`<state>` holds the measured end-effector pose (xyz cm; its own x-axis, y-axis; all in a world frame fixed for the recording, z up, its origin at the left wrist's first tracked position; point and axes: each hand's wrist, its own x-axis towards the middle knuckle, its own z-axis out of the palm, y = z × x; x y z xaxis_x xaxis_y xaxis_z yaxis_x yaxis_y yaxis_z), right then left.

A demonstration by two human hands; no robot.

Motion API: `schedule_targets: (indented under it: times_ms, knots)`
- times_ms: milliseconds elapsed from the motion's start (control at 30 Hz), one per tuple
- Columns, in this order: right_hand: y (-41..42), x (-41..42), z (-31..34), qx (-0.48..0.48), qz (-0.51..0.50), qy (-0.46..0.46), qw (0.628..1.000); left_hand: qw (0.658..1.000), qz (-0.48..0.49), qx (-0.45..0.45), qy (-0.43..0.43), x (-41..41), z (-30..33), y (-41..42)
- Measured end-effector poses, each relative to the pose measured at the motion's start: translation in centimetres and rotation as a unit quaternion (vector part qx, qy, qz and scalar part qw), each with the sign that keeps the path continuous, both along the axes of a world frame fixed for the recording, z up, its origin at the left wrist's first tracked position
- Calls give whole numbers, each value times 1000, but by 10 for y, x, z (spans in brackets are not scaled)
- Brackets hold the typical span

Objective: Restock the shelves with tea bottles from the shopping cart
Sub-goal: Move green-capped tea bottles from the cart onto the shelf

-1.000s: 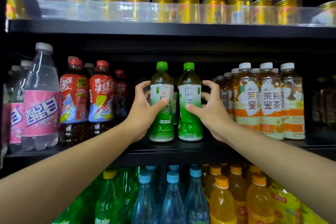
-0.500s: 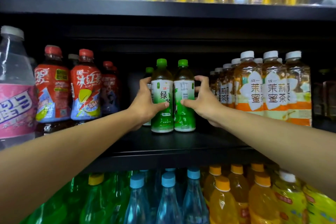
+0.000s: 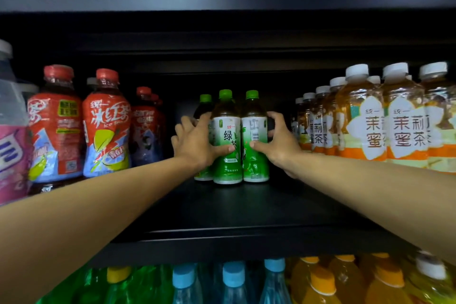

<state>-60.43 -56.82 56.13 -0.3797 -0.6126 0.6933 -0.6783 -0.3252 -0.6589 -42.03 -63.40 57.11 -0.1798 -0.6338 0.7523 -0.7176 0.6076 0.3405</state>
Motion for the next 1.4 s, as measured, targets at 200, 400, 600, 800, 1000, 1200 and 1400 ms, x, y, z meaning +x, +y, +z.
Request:
schedule_targets:
  times_ms: [200,400,600,800,1000,1200,1400]
  knots:
    - [-10,-4,-4,-2,-8,12,1000,996,-57,-74,0,-10,-7,-6]
    - [-16,-12,-6,-8,-35,26,999,994,-53,-89,-17,-10,-3,-14]
    - [-14,-13,-11,5,-58,44,997,994,-10,-100,-47,-3,1,-24]
    - [-10,-10,-11,9,-73,42,996,993,4,-96,-65,-1,-1,-31]
    - [-14,-5,-7,44,-103,61,992,995,1,-89,-50,-10,-3,-28]
    - [-14,-6,-10,43,-89,55,994,995,-6,-92,-36,-12,-9,-31]
    - [1,-3,1,59,-67,71,993,993,-4,-78,-90,-2,-2,-22]
